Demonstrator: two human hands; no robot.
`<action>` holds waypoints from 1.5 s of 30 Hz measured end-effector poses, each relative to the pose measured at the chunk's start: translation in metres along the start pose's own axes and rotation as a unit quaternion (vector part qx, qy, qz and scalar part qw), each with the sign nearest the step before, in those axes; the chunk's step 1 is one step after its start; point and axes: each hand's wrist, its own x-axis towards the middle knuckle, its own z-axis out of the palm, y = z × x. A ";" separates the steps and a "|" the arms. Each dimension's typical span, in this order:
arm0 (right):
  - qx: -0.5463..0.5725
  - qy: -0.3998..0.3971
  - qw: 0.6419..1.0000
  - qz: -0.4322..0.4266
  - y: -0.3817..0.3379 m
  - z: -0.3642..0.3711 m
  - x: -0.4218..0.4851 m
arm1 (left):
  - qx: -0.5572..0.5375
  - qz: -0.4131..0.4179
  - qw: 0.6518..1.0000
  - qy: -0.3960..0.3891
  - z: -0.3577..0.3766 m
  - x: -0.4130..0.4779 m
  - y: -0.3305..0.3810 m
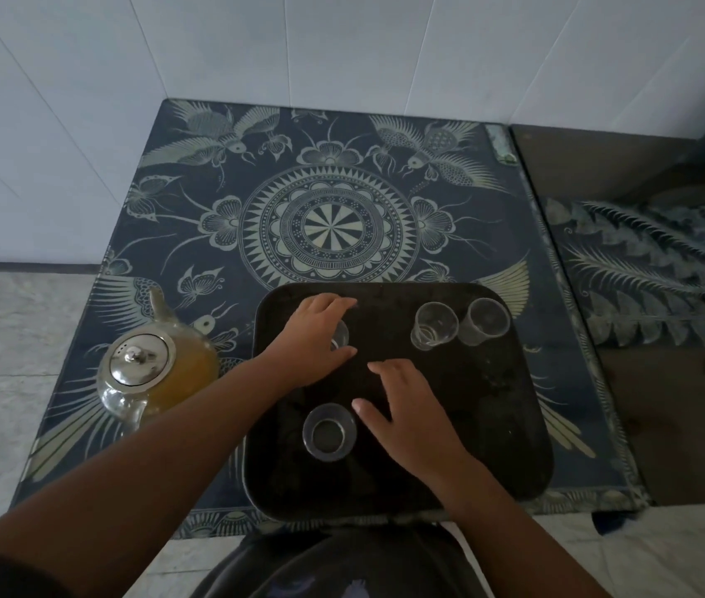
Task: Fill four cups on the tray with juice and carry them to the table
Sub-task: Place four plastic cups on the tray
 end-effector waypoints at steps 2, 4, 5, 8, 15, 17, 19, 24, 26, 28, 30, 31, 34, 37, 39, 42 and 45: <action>-0.012 0.017 1.000 0.001 0.018 -0.016 0.008 | 0.007 0.006 1.000 0.003 0.003 0.006 0.010; -0.023 0.034 0.999 0.004 0.038 -0.034 0.014 | 0.013 0.003 1.000 -0.005 0.008 0.013 0.023; -0.023 0.043 0.999 0.004 0.048 -0.044 0.018 | 0.016 -0.001 1.000 -0.009 0.011 0.016 0.030; -0.023 0.067 0.997 0.000 0.079 -0.073 0.027 | 0.019 -0.011 1.000 -0.008 0.023 0.029 0.053; -0.015 0.097 0.995 -0.012 0.149 -0.115 0.044 | -0.021 -0.074 0.997 0.020 0.063 0.059 0.102; -0.012 0.090 0.996 -0.011 0.164 -0.119 0.049 | -0.033 -0.098 0.994 0.030 0.074 0.065 0.111; -0.012 0.062 0.998 -0.013 0.174 -0.120 0.055 | -0.041 -0.119 0.991 0.036 0.082 0.069 0.116; -0.010 0.005 1.000 -0.007 0.188 -0.114 0.070 | -0.051 -0.158 0.985 0.052 0.097 0.074 0.123; -0.001 0.005 1.000 -0.007 0.189 -0.111 0.076 | -0.051 -0.163 0.984 0.054 0.101 0.074 0.124; 0.000 0.009 1.000 -0.004 0.190 -0.108 0.080 | -0.054 -0.165 0.983 0.053 0.104 0.074 0.124; 0.003 0.012 1.000 -0.002 0.190 -0.105 0.082 | -0.057 -0.170 0.982 0.061 0.106 0.075 0.124; 0.007 0.012 1.000 0.001 0.191 -0.104 0.082 | -0.057 -0.172 0.981 0.068 0.107 0.075 0.123; 0.015 0.011 1.000 0.011 0.191 -0.101 0.079 | -0.061 -0.167 0.980 0.083 0.108 0.077 0.121; 0.023 0.013 0.999 0.020 0.191 -0.098 0.076 | -0.072 -0.159 0.980 0.091 0.109 0.078 0.119; 0.026 0.014 0.999 0.029 0.191 -0.096 0.075 | -0.074 -0.155 0.981 0.088 0.109 0.078 0.116; 0.029 0.014 0.998 0.046 0.187 -0.094 0.072 | -0.074 -0.145 0.984 0.073 0.106 0.077 0.112; 0.027 0.012 0.998 0.057 0.180 -0.090 0.062 | -0.074 -0.139 0.986 0.055 0.102 0.076 0.109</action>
